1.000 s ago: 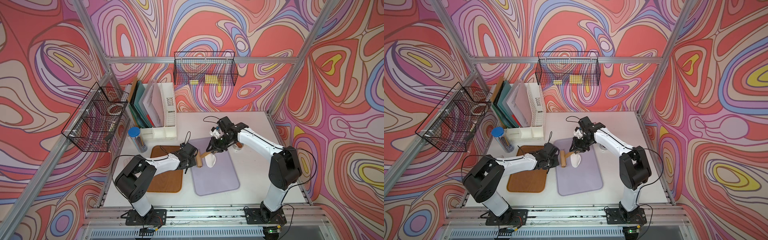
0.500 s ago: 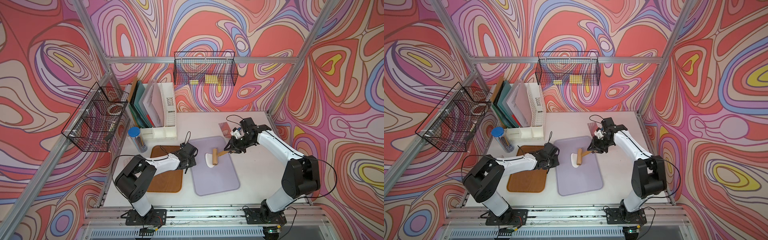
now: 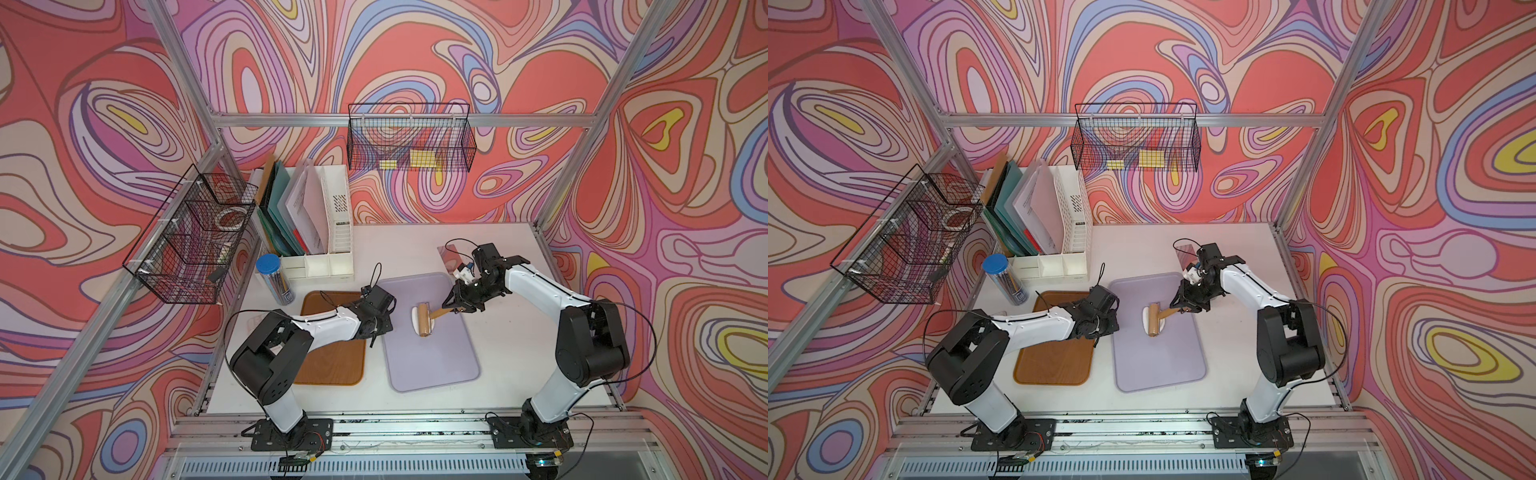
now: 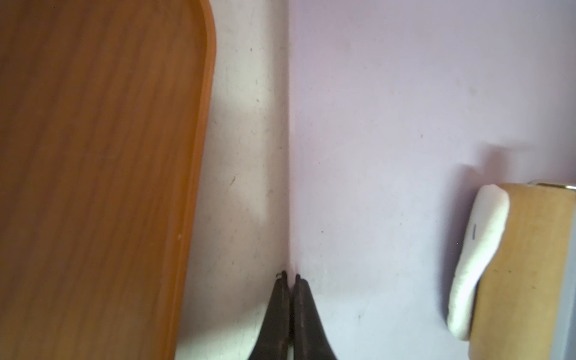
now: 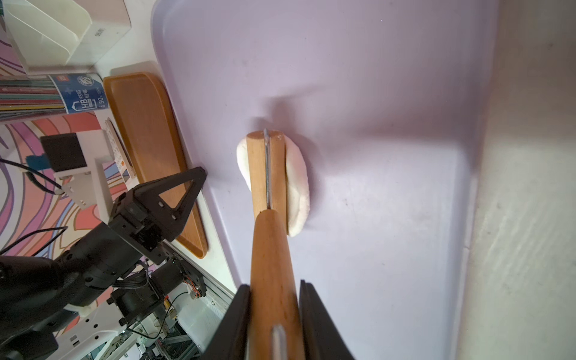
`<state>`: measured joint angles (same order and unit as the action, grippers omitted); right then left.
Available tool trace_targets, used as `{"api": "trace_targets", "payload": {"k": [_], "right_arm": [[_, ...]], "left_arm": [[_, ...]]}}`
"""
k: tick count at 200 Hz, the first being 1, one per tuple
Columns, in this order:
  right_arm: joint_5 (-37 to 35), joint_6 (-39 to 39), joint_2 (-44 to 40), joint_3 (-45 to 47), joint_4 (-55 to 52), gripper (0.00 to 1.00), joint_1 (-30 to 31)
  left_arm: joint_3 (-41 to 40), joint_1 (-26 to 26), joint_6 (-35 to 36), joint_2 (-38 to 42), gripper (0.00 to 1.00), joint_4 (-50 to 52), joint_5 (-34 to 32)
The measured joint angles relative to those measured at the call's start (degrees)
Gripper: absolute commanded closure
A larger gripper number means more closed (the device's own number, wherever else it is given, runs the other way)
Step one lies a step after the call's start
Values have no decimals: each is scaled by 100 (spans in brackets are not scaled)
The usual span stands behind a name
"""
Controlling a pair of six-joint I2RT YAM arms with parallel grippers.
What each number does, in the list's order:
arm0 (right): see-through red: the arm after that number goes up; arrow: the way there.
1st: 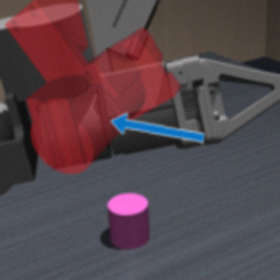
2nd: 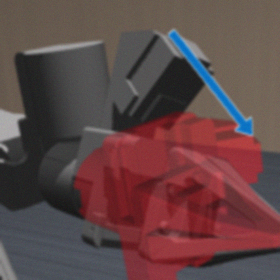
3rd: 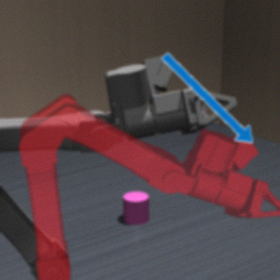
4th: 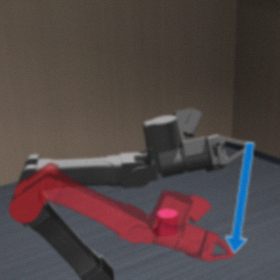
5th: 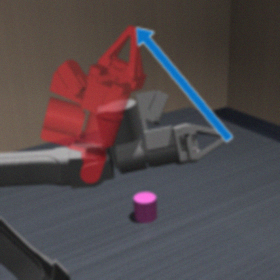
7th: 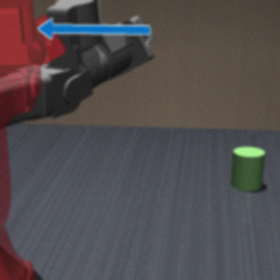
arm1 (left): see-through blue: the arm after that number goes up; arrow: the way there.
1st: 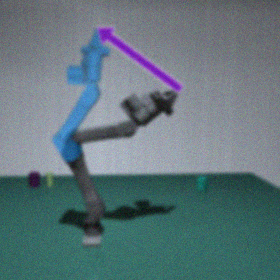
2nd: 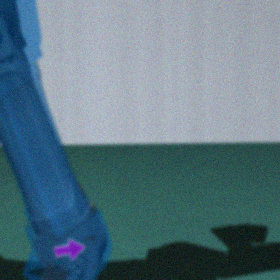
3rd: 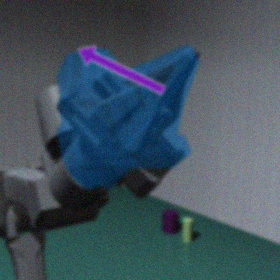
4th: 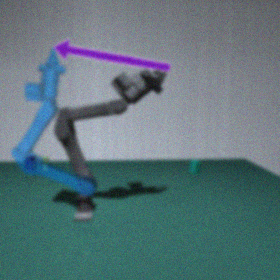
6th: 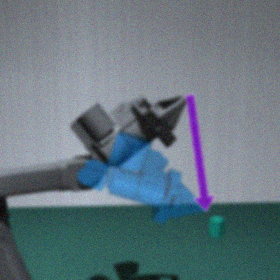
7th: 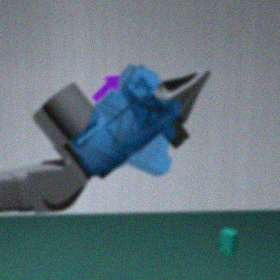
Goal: Roll out the dumpling wrappers from the dough
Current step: Flatten out the dough on the work surface.
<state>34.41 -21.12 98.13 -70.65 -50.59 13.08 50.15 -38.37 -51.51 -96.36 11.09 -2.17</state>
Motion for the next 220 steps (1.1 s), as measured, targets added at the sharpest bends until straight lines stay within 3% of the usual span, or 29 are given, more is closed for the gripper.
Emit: {"api": "trace_targets", "payload": {"k": [220], "right_arm": [[-846, 85, -101, -227, -603, 100, -79]], "left_arm": [[-20, 96, 7, -9, 100, -103, 243]]}}
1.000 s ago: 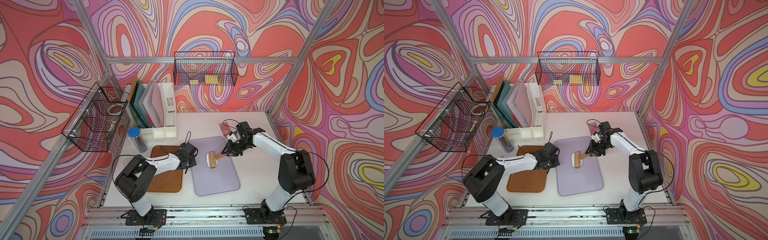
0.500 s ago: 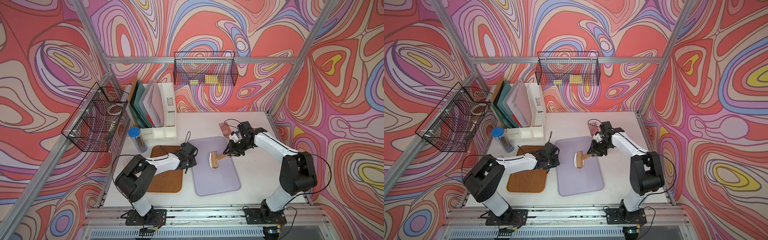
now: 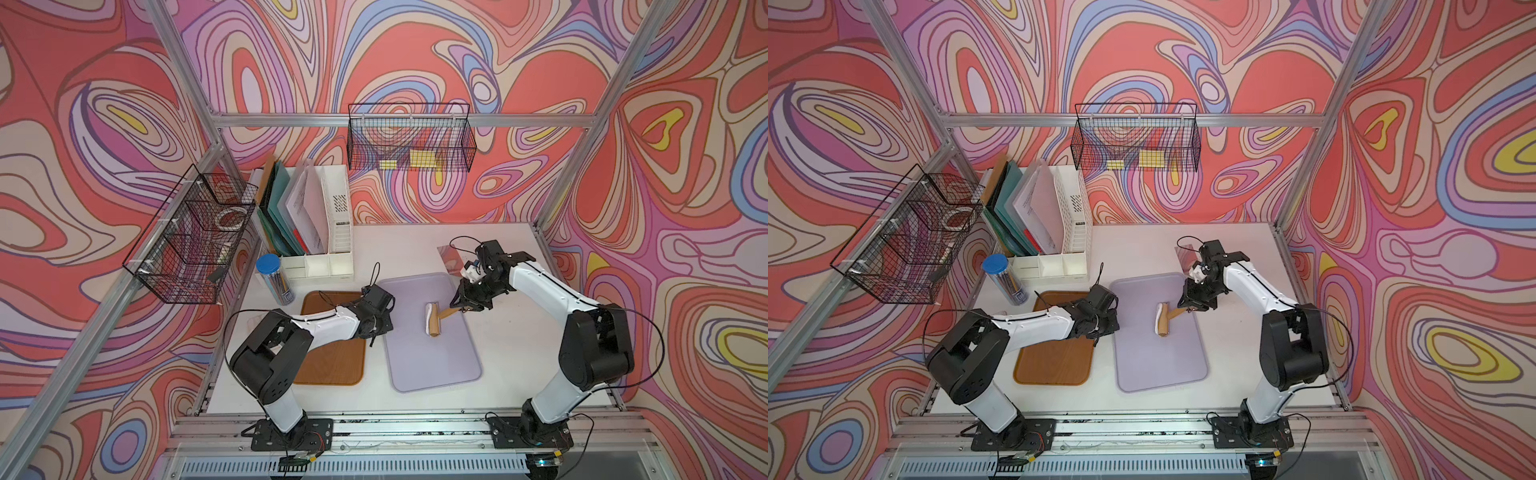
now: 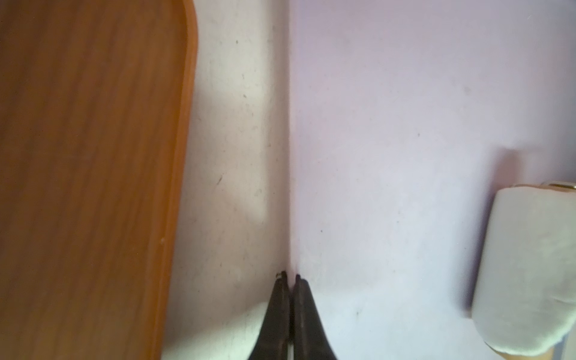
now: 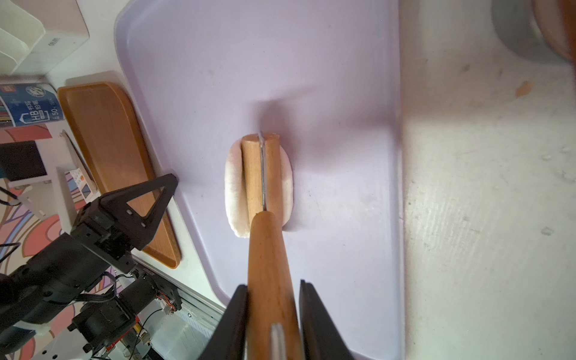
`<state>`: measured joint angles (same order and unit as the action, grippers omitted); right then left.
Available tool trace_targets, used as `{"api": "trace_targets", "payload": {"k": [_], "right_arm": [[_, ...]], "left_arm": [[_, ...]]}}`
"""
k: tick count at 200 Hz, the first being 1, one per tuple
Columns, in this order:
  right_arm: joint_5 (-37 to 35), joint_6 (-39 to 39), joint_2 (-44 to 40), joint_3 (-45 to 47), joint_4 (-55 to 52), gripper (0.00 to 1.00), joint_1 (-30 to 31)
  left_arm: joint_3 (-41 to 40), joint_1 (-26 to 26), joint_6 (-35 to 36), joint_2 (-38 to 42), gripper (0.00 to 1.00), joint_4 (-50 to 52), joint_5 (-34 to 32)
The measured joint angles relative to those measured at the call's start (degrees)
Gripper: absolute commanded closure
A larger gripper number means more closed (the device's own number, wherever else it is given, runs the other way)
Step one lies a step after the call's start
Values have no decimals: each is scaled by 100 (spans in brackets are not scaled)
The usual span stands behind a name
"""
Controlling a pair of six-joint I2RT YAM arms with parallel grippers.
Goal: Roll out the dumpling wrappers from the dough
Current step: Flatten out the dough on the work surface.
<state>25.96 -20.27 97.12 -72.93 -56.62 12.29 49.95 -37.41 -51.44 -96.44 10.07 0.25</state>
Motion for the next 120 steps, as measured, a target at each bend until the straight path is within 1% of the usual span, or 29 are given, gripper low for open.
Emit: {"api": "trace_targets", "payload": {"k": [60, 72, 79, 120], "right_arm": [[-313, -15, -74, -44, -140, 100, 7], [-474, -15, -107, -57, -190, 100, 9], [-726, 7, -138, -68, -278, 100, 11], [-1261, -20, -205, -291, -518, 100, 184]], "left_arm": [[-9, 0, 0, 0, 100, -15, 2], [-11, 0, 0, 0, 100, -17, 2], [-11, 0, 0, 0, 100, -17, 2], [-11, 4, -2, 0, 100, -20, 9]]}}
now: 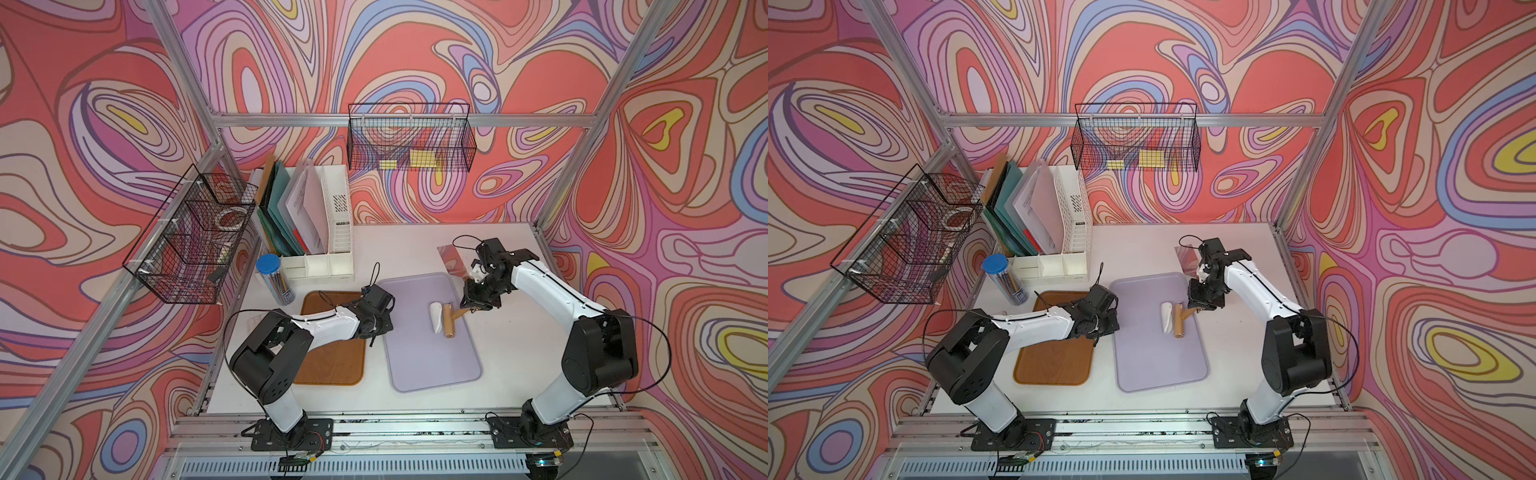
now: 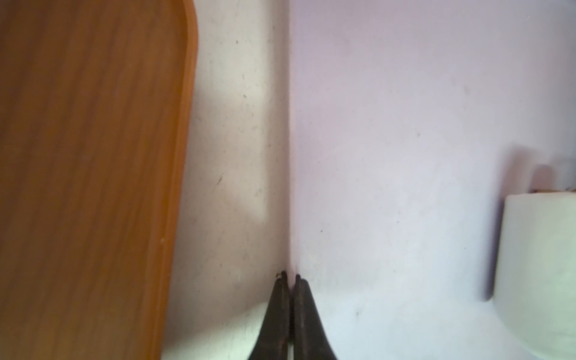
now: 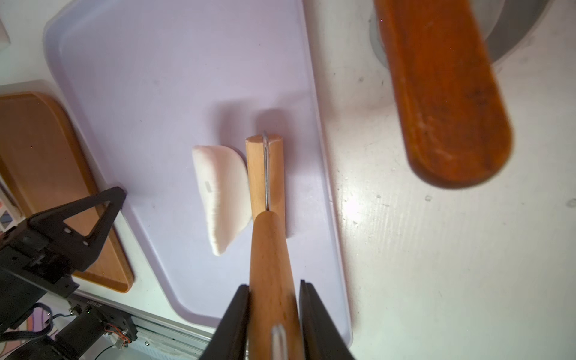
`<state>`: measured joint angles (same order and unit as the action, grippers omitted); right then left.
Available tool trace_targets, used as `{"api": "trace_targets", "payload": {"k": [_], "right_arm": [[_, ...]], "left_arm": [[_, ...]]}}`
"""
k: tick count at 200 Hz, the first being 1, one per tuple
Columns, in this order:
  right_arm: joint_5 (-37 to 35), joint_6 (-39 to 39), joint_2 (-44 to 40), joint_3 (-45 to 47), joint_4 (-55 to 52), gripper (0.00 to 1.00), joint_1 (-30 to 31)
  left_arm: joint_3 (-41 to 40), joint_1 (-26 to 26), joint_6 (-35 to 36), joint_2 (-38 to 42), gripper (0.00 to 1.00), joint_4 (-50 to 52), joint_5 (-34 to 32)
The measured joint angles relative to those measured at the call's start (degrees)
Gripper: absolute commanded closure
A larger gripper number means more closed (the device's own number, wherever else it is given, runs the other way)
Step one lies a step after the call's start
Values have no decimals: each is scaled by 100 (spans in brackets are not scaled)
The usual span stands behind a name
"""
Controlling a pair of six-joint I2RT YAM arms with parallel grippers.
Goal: Roll out the dumpling wrappers from the dough
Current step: Flatten out the dough on the work surface.
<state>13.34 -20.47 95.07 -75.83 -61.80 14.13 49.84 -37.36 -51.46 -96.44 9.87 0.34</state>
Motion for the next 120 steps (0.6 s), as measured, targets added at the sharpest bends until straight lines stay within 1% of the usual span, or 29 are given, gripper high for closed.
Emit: {"api": "trace_targets", "payload": {"k": [31, 71, 104, 120], "right_arm": [[-490, -61, 44, -302, -240, 100, 308], [-848, -87, 52, -588, -557, 100, 549], [-883, -114, -48, -1180, -791, 100, 675], [-728, -125, -166, -1449, -807, 100, 804]], "left_arm": [[0, 4, 2, 0, 100, 0, 9], [-4, 20, 2, 2, 100, -4, 42], [-7, 22, 2, 2, 100, -7, 55], [-7, 22, 2, 2, 100, -7, 55]]}}
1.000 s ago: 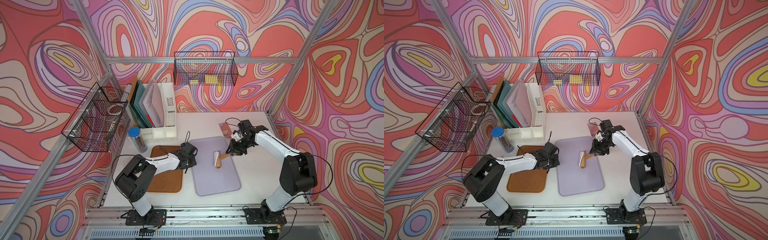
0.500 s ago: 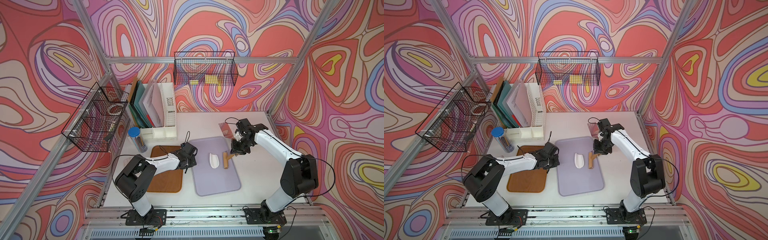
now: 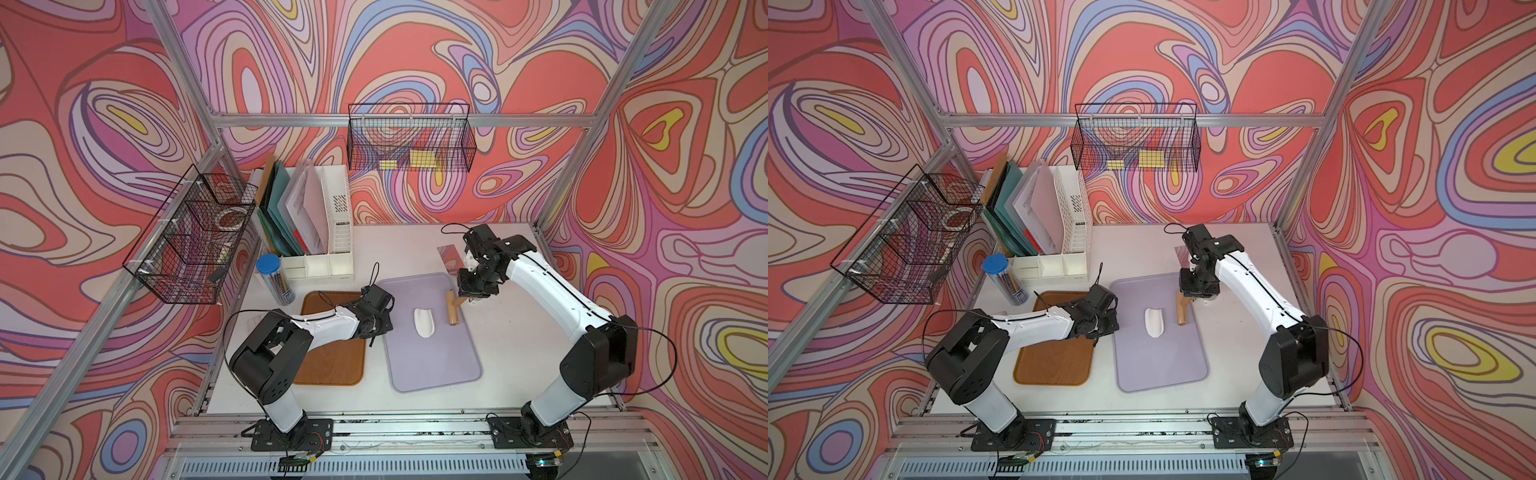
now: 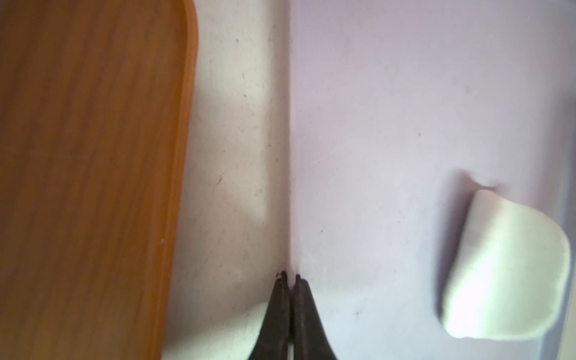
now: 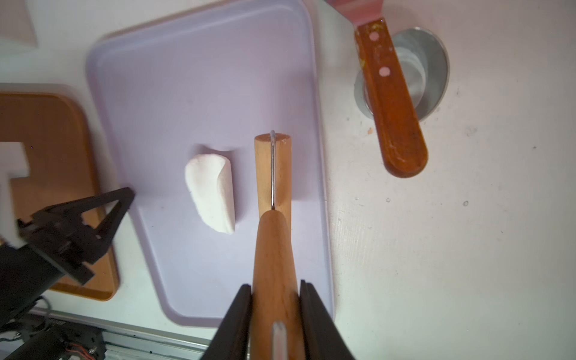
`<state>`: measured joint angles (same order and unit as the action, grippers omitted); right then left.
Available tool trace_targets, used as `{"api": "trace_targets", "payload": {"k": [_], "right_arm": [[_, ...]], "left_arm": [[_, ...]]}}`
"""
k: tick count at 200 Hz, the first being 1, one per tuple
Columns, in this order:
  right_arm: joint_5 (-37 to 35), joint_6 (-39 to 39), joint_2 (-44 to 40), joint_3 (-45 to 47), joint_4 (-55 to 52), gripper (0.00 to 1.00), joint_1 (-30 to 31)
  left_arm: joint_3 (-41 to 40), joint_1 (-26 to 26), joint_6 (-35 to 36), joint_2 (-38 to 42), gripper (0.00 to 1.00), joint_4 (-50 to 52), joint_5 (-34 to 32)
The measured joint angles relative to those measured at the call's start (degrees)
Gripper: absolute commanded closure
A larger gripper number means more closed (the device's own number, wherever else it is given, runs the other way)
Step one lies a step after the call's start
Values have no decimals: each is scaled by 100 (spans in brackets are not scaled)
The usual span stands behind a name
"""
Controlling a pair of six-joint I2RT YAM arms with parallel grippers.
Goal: Roll out the dumpling wrappers from the dough
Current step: Flatten out the dough on the work surface.
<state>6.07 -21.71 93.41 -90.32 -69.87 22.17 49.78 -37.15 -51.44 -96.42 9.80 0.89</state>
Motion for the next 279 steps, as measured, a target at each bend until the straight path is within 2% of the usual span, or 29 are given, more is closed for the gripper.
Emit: {"api": "trace_targets", "payload": {"k": [63, 137, 236, 279], "right_arm": [[1027, -199, -103, 249, 557, 100, 133], [1163, -131, 629, 758, 785, 100, 131], [1751, -61, 1071, 673, 1137, 100, 201], [1814, -90, 1333, 588, 1390, 100, 501]], "left_arm": [[0, 0, 0, 0, 100, 0, 4], [0, 0, 2, -2, 100, 0, 20], [13, -28, 2, -17, 100, 2, 22], [15, -44, 2, -20, 100, -2, -2]]}}
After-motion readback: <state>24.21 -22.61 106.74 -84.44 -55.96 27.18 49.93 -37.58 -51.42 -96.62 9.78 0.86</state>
